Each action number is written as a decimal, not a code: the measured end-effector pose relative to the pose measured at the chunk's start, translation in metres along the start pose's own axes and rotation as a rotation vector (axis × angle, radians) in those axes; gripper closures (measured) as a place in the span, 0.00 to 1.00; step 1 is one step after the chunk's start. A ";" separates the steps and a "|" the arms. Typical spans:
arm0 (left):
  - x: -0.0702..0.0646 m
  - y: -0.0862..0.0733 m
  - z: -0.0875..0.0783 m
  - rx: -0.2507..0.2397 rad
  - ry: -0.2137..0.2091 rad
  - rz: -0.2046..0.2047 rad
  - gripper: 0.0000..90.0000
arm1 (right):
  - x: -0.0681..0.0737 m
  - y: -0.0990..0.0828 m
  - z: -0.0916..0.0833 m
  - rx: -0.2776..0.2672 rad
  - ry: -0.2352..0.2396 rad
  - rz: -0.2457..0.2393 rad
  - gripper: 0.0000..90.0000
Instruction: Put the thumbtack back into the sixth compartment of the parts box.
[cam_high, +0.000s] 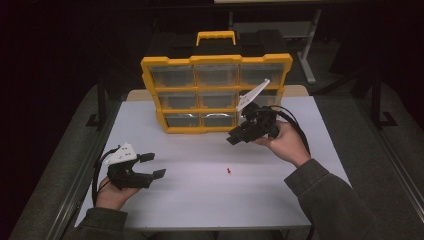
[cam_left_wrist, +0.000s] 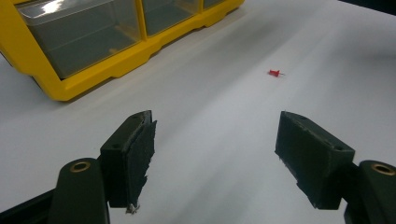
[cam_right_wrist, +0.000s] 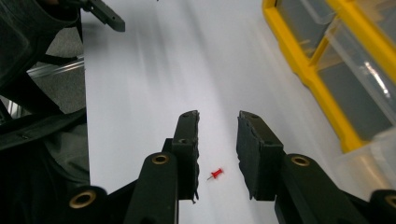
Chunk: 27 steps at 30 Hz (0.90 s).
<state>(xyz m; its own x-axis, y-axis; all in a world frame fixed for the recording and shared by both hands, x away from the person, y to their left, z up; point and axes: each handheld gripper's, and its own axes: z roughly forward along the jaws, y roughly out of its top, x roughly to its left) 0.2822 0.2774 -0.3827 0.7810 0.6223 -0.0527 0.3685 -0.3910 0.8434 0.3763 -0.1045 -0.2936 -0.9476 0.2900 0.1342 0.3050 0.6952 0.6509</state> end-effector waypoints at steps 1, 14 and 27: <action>0.000 0.000 0.000 0.003 0.000 0.000 0.31 | 0.001 -0.003 0.005 0.004 0.008 -0.011 0.75; 0.000 -0.001 0.001 0.004 0.000 -0.005 0.31 | 0.004 -0.025 0.038 0.035 0.039 0.039 0.74; 0.001 -0.001 0.001 -0.003 0.001 -0.008 0.31 | 0.002 -0.044 0.077 0.078 0.043 0.053 0.74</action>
<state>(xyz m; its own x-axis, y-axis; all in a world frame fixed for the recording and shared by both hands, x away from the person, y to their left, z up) 0.2824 0.2779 -0.3843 0.7778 0.6257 -0.0587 0.3731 -0.3846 0.8443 0.3687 -0.0839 -0.3796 -0.9326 0.3007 0.1997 0.3598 0.7294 0.5818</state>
